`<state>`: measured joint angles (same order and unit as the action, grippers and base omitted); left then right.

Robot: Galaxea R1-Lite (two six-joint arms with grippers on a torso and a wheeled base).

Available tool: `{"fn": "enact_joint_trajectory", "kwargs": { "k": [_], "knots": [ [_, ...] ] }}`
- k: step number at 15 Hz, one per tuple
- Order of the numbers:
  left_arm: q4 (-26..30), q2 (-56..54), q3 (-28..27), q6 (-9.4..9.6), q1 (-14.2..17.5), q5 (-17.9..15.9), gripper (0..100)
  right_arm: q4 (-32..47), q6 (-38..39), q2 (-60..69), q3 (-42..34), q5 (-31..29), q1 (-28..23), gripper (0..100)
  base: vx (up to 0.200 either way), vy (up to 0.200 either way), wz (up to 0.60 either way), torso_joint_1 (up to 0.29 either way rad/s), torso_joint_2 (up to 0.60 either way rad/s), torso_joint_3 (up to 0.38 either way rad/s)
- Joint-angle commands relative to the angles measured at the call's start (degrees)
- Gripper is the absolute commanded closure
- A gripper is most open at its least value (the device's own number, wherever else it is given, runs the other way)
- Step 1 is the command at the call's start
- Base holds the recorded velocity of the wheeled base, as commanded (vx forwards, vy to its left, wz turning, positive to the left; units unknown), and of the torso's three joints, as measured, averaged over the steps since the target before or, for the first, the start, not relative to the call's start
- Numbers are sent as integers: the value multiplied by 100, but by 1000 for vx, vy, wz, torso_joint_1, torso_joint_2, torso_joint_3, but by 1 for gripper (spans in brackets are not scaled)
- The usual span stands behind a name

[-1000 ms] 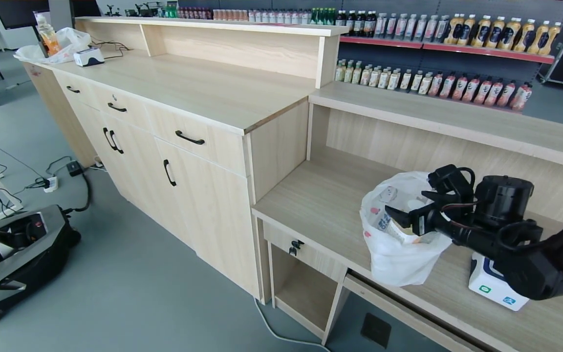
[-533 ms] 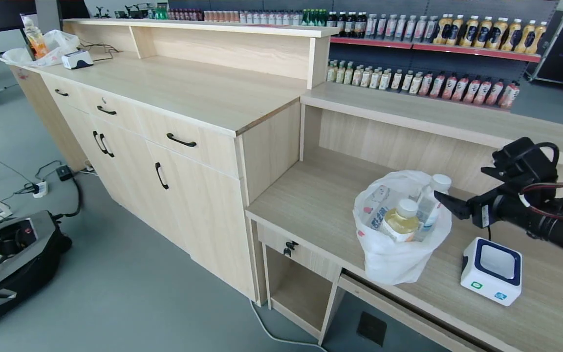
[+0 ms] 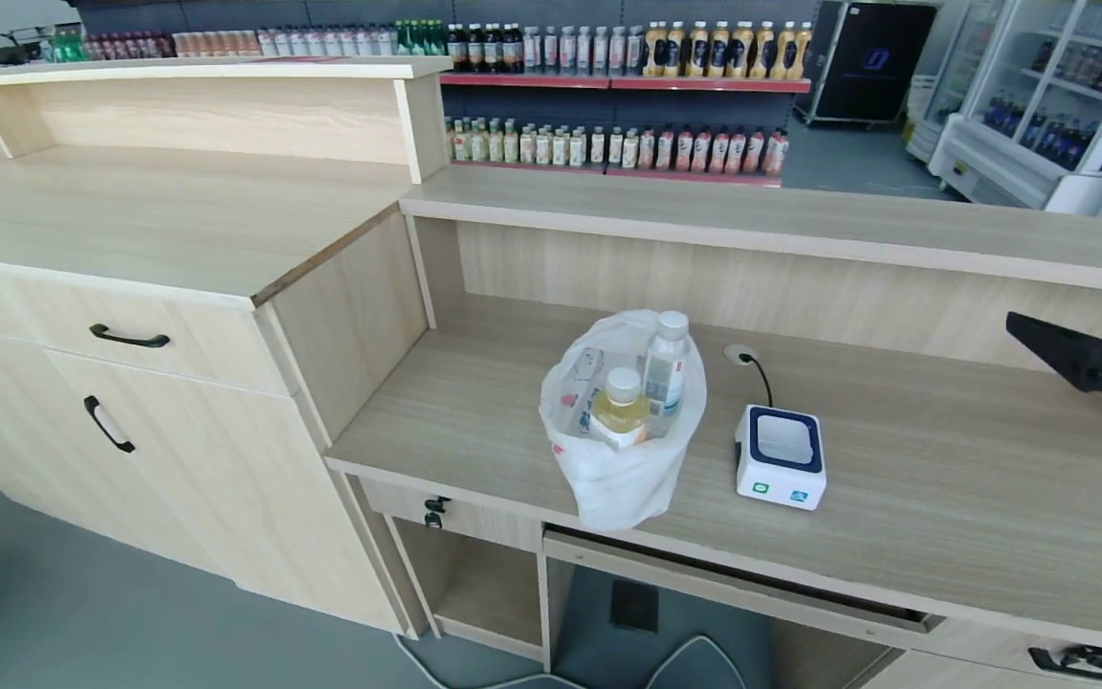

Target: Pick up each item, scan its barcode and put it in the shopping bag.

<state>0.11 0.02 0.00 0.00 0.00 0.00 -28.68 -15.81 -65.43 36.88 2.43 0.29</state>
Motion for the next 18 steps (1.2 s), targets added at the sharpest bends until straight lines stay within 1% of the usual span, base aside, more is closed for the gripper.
{"fn": "enact_joint_trajectory", "kwargs": {
  "k": [1, 2, 3, 4, 5, 7, 8, 9, 10, 11, 12, 13, 14, 16, 17, 18],
  "knots": [
    [7, -2, 0, 0, 0, 0, 0, 276, 219, 628, 13, -251, 23, 0, 0, 0, -600, 2, 2, 2],
    [-2, -2, 0, 0, 0, 0, 0, 460, 447, 821, -67, -348, 23, 0, 0, 0, 0, 0, 0, 0],
    [-2, -2, 0, 0, 0, 0, 0, 460, 983, 953, -198, -287, 15, 0, 0, 0, 0, 0, 0, 0],
    [7, -2, 0, 0, 0, 0, 0, 478, 1344, 1120, -286, -225, 41, 0, 0, 0, 0, 0, 0, 0],
    [-2, -2, 0, 0, 0, 0, 0, 531, 1546, 1401, -559, -304, 32, 0, 0, 0, 0, 0, 0, 0],
    [-2, -2, 0, 0, 0, 0, 0, 531, 1546, 2271, -1534, -805, 67, 0, 0, 0, 0, 0, 0, 0],
    [7, -2, 0, 0, 0, 0, 0, 513, 1405, 2728, -2053, -858, 120, 0, 0, 0, 0, 0, 0, 0],
    [-2, -2, 0, 0, 0, 0, 0, 469, 940, 3115, -2431, -946, 120, 0, 0, 0, 0, 0, 0, 0],
    [-2, -2, 0, 0, 0, 0, 0, 381, 676, 3431, -2633, -1192, 120, 0, 0, 0, 0, 0, 0, 0],
    [-2, -2, 0, 0, 0, 0, 0, 364, 597, 3537, -2686, -1385, 120, 0, 0, 0, -600, 2, 2, -2],
    [7, -2, 0, 0, 0, 0, 0, 364, 456, 3669, -2677, -1447, 138, 0, 0, 0, -600, 2, 2, 7],
    [-2, -2, 0, 0, 0, 0, 0, 372, 456, 3757, -2721, -1376, 147, 0, 0, 0, -600, -2, -2, 2],
    [-2, -2, 0, 0, 0, 0, 0, 399, 465, 3818, -2800, -1280, 155, 0, 0, 0, 0, 0, 0, 0],
    [7, -2, 0, 0, 0, 0, 0, 364, 843, 4214, -3556, -322, 147, 0, 0, 0, 0, 0, 0, 0],
    [-2, -2, 0, 0, 0, 0, 0, 504, 940, 4504, -3688, 39, 129, 0, 0, 0, 0, 0, 0, 0],
    [7, -2, 0, 0, 0, 0, 0, 1084, 1089, 4829, -3688, 267, 111, 0, 0, 0, 0, 0, 0, 0]
  ]
}}
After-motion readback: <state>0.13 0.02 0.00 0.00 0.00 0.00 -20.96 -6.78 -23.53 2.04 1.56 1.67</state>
